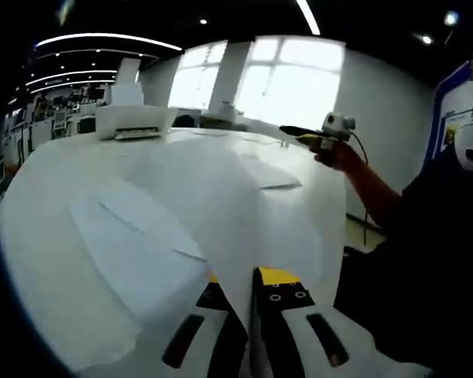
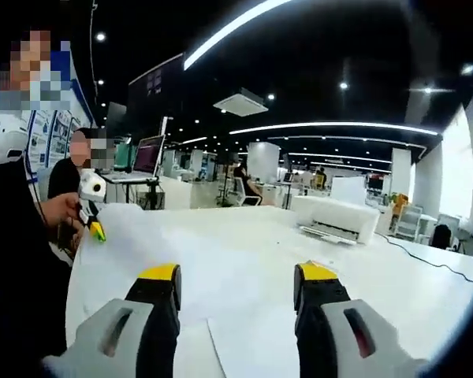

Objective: Organize the stack of printing papers by aligning and flattening the scattered papers on the table

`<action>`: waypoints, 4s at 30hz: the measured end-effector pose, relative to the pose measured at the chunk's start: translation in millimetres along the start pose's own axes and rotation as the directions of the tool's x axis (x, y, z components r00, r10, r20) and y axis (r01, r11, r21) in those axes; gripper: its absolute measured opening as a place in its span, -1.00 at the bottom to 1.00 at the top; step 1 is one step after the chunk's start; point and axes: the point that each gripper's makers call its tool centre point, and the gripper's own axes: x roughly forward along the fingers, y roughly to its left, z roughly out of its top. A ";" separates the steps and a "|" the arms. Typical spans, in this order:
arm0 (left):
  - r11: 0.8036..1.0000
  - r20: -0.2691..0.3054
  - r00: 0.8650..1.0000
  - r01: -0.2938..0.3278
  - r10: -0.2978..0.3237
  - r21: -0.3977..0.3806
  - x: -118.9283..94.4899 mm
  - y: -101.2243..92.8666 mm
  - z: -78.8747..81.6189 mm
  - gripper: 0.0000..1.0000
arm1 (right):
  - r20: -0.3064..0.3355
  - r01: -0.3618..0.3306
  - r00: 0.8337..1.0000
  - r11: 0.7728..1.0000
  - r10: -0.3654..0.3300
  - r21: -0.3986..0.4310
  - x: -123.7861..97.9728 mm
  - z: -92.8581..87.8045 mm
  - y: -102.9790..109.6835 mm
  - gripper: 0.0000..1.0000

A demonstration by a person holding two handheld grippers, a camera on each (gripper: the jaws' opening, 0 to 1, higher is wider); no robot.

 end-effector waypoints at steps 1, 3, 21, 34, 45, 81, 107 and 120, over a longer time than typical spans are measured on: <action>1.000 0.000 1.000 0.000 0.000 0.001 -0.1 -0.1 0.2 -0.88 | 0.002 0.003 1.000 1.000 -0.003 0.004 -0.6 -0.3 -1.0 0.07; 1.000 0.000 1.000 0.000 0.000 0.004 -0.3 -0.1 0.6 -0.88 | 0.002 0.010 1.000 1.000 -0.010 0.011 -1.3 -1.8 -3.5 0.07; 1.000 0.013 1.000 -0.004 0.004 0.019 0.4 -1.6 1.4 -0.88 | -0.030 0.037 0.999 0.999 -0.036 0.027 -0.7 -9.7 -13.4 0.10; 1.000 0.005 1.000 -0.005 0.005 0.021 3.7 -5.0 0.0 -0.88 | -0.051 0.098 0.994 0.993 -0.095 0.062 -2.3 -23.2 -38.6 0.13; 1.000 0.002 1.000 -0.006 0.006 0.024 2.7 -7.0 -0.6 -0.88 | -0.091 0.146 0.986 0.987 -0.139 0.073 -3.0 -37.2 -60.3 0.19; 1.000 -0.004 1.000 -0.002 0.002 0.022 3.4 -4.4 -0.5 -0.88 | -0.177 0.227 0.962 0.969 -0.207 0.099 1.1 -63.7 -111.8 0.24; 1.000 -0.009 1.000 -0.003 0.003 0.028 1.8 -3.2 -1.8 -0.88 | -0.231 0.306 0.933 0.945 -0.275 0.113 -3.1 -80.7 -154.0 0.32; 1.000 -0.011 1.000 -0.009 0.010 0.024 4.0 -6.4 -2.5 -0.88 | -0.253 0.359 0.914 0.922 -0.316 0.145 4.1 -101.0 -181.8 0.36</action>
